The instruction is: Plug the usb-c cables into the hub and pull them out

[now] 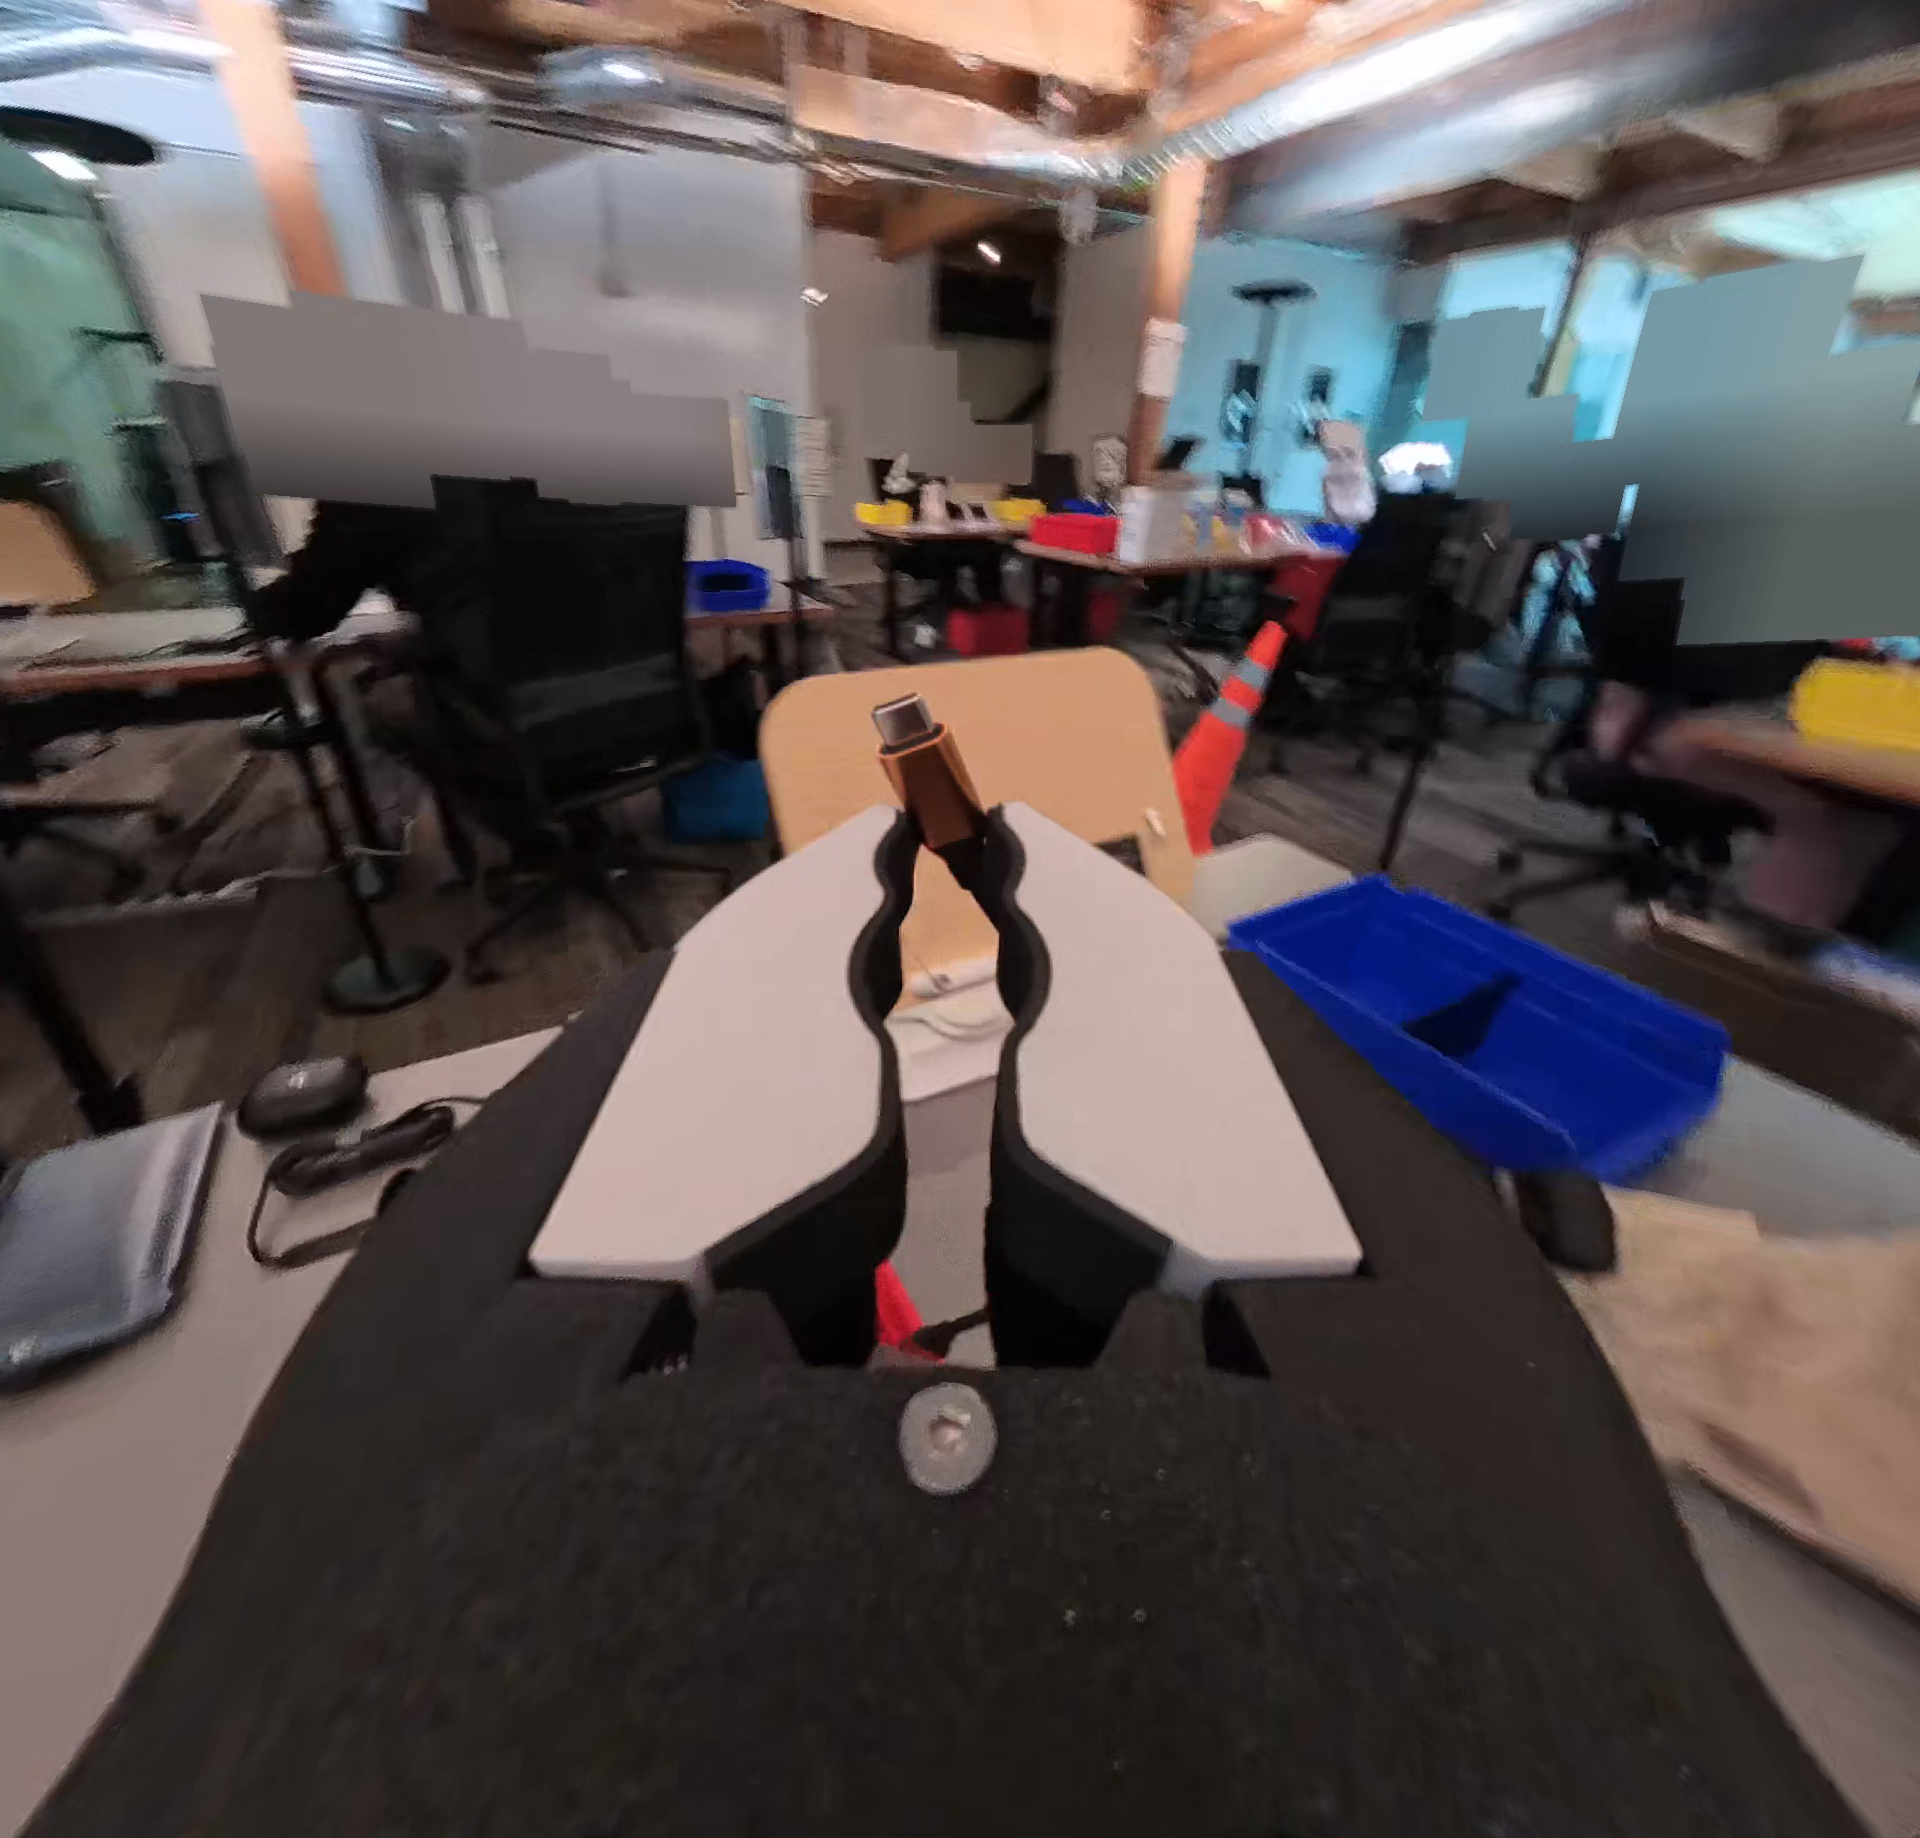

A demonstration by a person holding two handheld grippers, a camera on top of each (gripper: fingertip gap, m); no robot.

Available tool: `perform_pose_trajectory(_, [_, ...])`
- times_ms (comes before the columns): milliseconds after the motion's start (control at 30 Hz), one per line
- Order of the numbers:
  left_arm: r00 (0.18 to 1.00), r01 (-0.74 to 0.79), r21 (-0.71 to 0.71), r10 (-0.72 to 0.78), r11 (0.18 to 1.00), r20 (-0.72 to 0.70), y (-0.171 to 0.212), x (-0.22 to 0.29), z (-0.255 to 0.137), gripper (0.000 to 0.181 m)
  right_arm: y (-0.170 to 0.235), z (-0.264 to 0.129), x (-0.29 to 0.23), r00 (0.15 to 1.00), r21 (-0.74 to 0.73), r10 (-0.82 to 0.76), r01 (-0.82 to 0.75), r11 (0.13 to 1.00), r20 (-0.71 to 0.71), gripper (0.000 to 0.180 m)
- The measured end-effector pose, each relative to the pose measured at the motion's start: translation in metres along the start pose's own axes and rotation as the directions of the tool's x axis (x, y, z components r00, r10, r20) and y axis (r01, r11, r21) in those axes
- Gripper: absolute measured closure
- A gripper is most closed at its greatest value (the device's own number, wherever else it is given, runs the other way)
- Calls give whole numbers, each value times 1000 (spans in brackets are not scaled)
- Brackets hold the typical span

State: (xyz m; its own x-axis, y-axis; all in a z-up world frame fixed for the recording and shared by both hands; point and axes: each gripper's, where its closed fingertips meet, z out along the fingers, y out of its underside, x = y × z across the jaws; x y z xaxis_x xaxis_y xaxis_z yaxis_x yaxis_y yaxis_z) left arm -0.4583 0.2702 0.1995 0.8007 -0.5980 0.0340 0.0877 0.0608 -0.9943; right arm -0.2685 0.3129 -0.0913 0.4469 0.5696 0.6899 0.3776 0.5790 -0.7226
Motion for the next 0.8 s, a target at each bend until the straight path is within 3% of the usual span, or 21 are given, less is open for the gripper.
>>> perform_pose_trajectory(100, [969,-223,-135,204,966,-138,7,51,-5,168,2,-1,6,999,-4,26,-26,1000,-19,171])
perform_pose_trajectory(233, [840,-502,-394,326,770,-433,107,122,-11,168,5,0,8,999,-13,43,-43,999,-27,171])
perform_pose_trajectory(333, [760,-594,-521,217,613,-612,204,172,-25,168,5,0,8,999,-16,43,-43,999,-24,171])
perform_pose_trajectory(433, [714,-643,-592,102,486,-692,292,206,-39,168,6,1,6,999,-20,43,-44,999,-16,171])
perform_pose_trajectory(567, [723,-617,-656,-16,434,-691,366,240,-41,169,7,1,3,999,-24,39,-39,999,-4,171])
perform_pose_trajectory(667, [746,-620,-683,21,387,-666,399,247,-35,169,7,1,2,1000,-26,28,-28,999,0,172])
perform_pose_trajectory(800, [824,-478,-734,-43,483,-565,403,261,-23,169,6,1,1,1000,-23,20,-20,1000,0,172])
